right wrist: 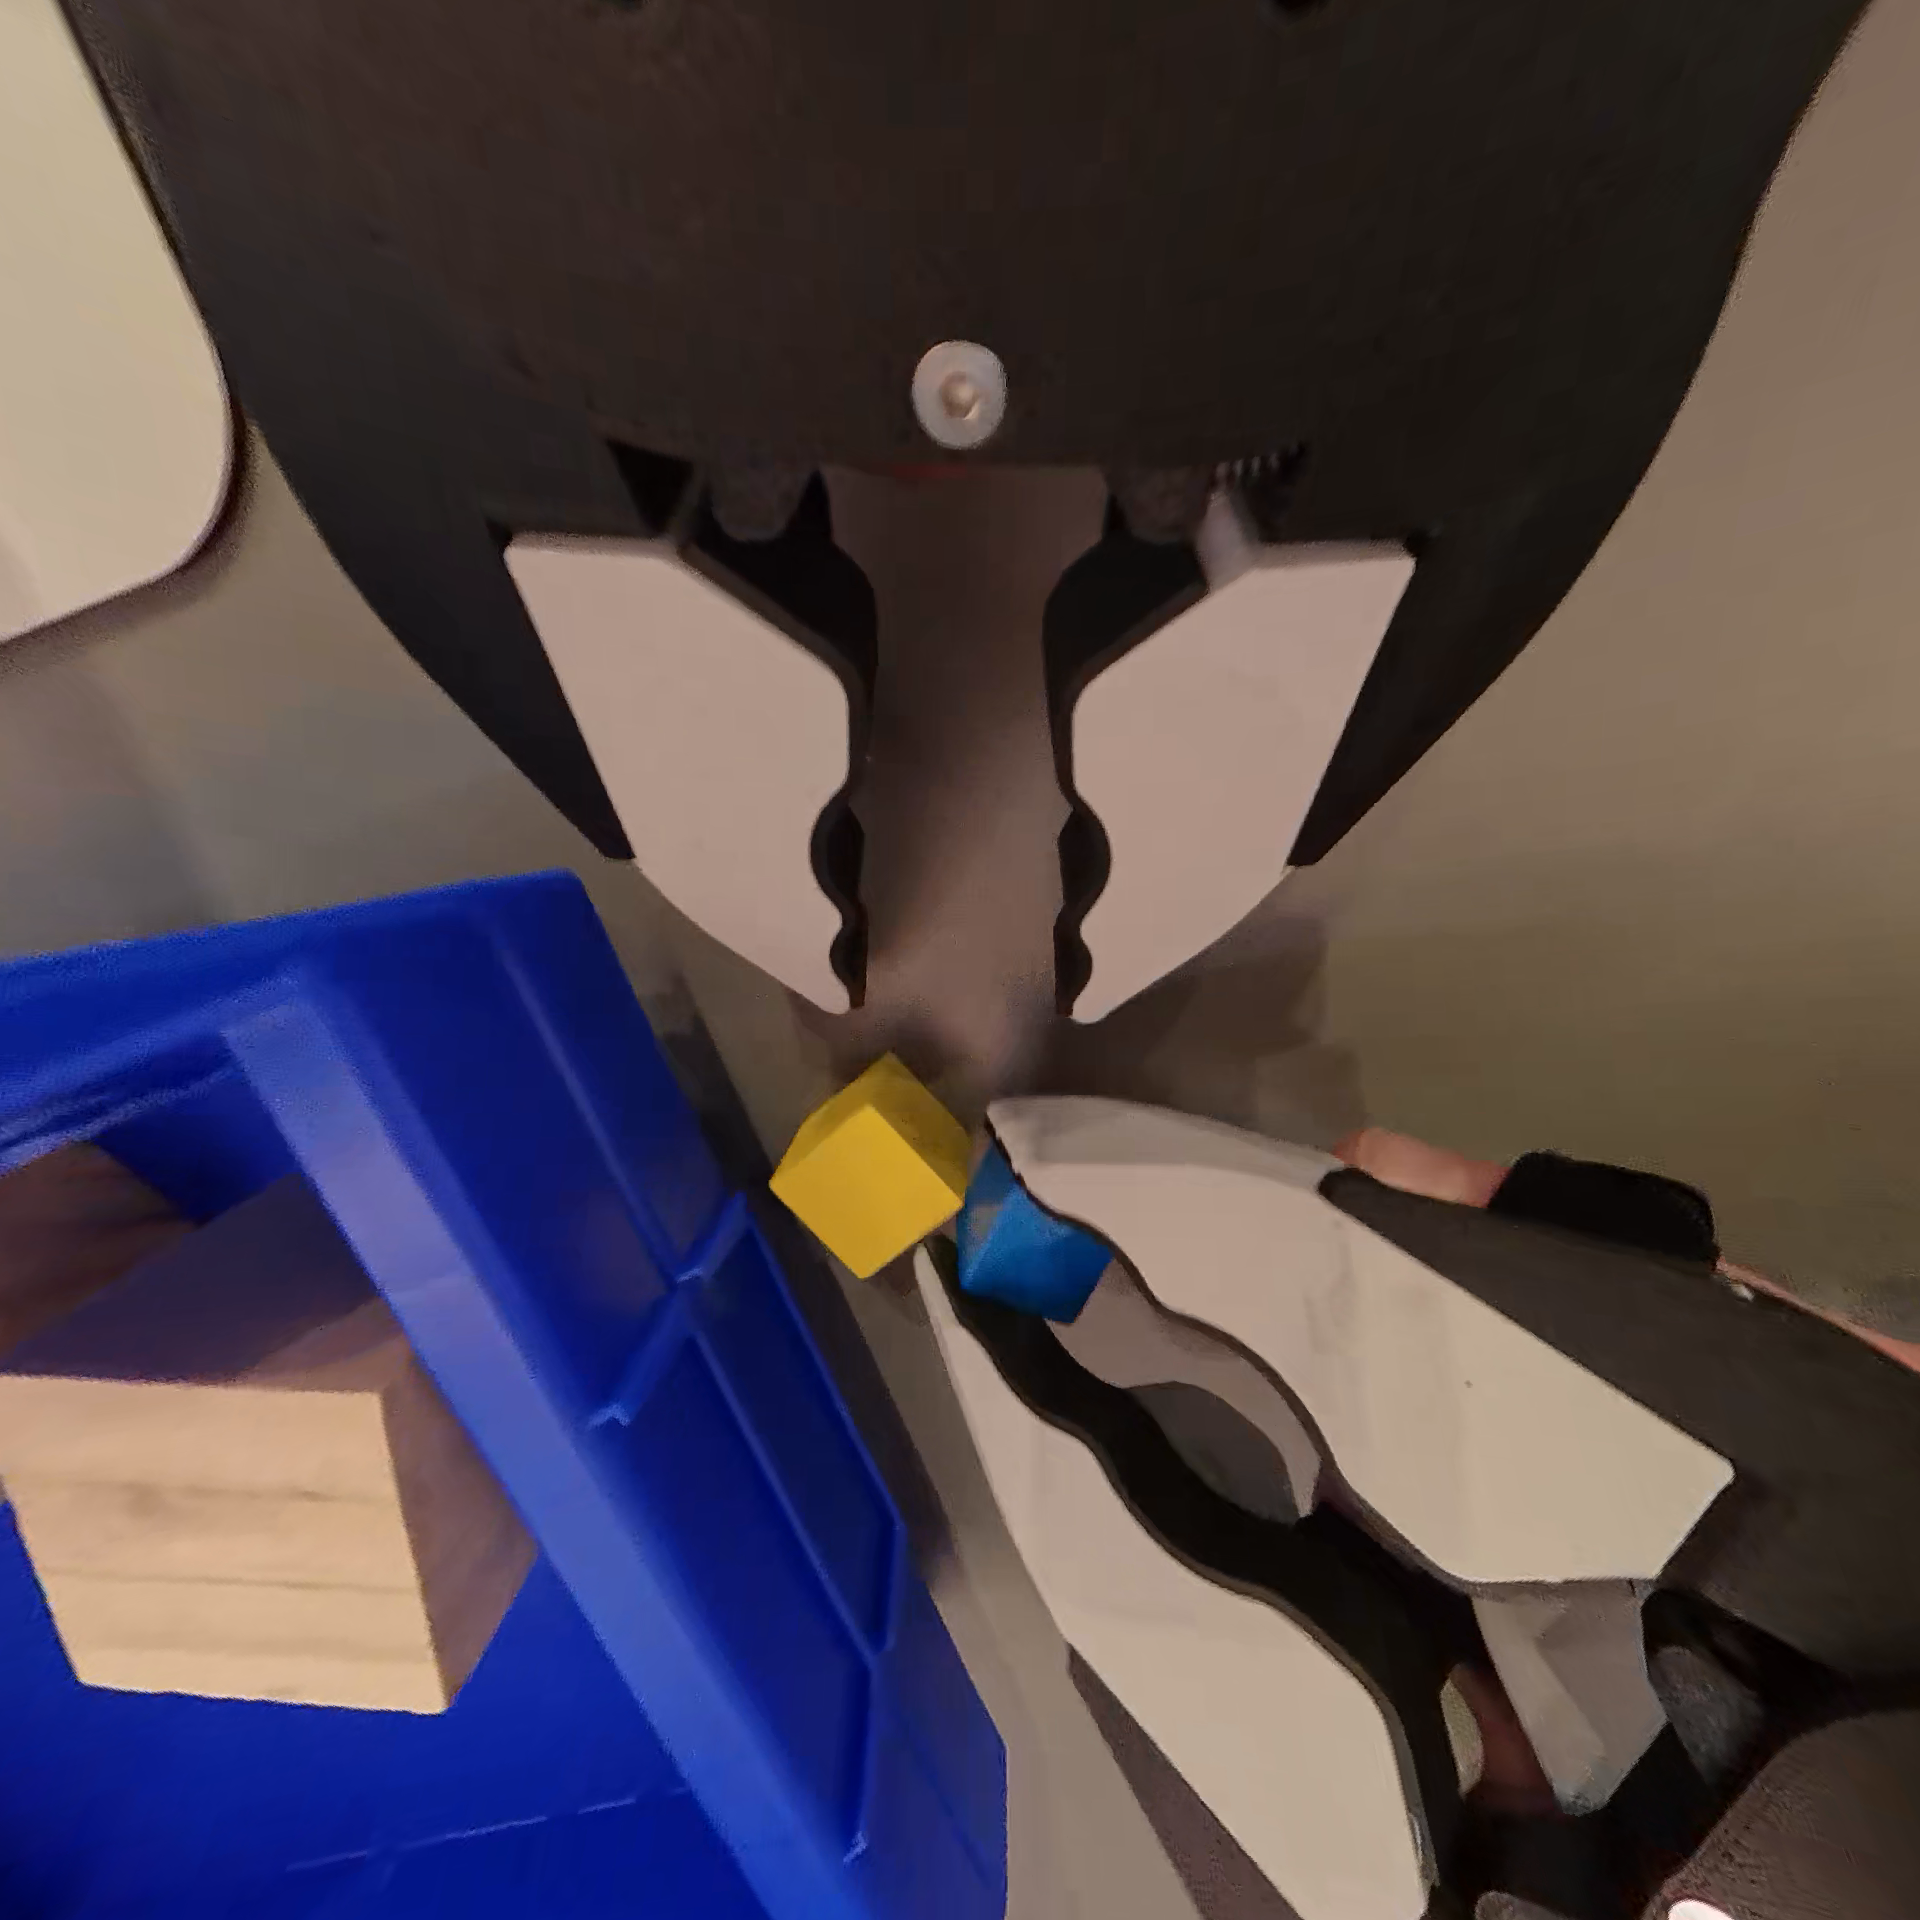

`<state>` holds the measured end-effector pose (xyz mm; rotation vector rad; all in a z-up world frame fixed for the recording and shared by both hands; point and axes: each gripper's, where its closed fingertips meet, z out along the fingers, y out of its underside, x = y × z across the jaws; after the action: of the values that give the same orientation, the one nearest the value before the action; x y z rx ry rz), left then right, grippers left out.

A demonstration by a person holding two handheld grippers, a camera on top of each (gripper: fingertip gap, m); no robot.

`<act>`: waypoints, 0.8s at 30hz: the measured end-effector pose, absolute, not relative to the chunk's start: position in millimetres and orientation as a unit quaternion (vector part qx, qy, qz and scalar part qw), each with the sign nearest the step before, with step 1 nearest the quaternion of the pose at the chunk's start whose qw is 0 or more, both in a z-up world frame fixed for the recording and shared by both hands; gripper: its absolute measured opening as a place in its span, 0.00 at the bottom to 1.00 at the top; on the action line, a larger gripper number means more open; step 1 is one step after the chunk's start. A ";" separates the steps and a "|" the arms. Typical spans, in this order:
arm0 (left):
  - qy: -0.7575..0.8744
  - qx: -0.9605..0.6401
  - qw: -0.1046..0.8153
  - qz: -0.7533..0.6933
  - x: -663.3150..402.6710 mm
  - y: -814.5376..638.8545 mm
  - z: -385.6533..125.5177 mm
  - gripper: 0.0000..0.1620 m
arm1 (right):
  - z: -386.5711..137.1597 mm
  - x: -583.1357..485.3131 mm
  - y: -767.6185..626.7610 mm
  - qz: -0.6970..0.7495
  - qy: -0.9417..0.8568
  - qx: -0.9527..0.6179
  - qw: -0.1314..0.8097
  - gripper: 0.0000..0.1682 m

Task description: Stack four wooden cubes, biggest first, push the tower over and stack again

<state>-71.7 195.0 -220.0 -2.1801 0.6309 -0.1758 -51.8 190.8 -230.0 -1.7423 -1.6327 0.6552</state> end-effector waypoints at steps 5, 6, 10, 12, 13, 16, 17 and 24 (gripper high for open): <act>0.300 -0.860 0.393 -0.127 -54.2 191.1 -226.0 0.14 | -232.4 -51.8 174.4 0.269 -0.667 -0.626 0.300 0.16; 0.320 -0.851 0.389 -0.145 -47.0 184.7 -226.1 0.14 | -232.1 -45.8 170.3 0.272 -0.673 -0.622 0.294 0.17; 0.310 -0.846 0.413 -0.134 -50.7 184.2 -213.5 0.13 | -220.0 -30.1 194.7 0.262 -0.624 -0.654 0.338 0.20; 0.292 -0.853 0.420 -0.099 -66.4 190.3 -206.7 0.13 | -222.1 -33.1 203.5 0.253 -0.603 -0.674 0.342 0.23; 0.286 -0.858 0.420 -0.075 -75.0 193.9 -205.8 0.13 | -227.4 -35.1 205.3 0.237 -0.604 -0.682 0.339 0.24; 0.311 -0.859 0.401 -0.066 -76.8 198.6 -215.4 0.14 | -231.7 -43.6 206.9 0.212 -0.605 -0.685 0.347 0.24; 0.323 -0.857 0.394 -0.072 -74.0 200.2 -219.0 0.14 | -232.7 -46.1 206.0 0.210 -0.607 -0.685 0.344 0.23; 0.380 -0.841 0.371 -0.104 -60.2 205.9 -226.9 0.14 | -234.0 -50.6 211.9 0.206 -0.603 -0.691 0.341 0.22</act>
<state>-60.2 205.9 -226.9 -2.1563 0.9750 -0.2660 -50.6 211.9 -234.0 -1.7987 -1.5680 0.5359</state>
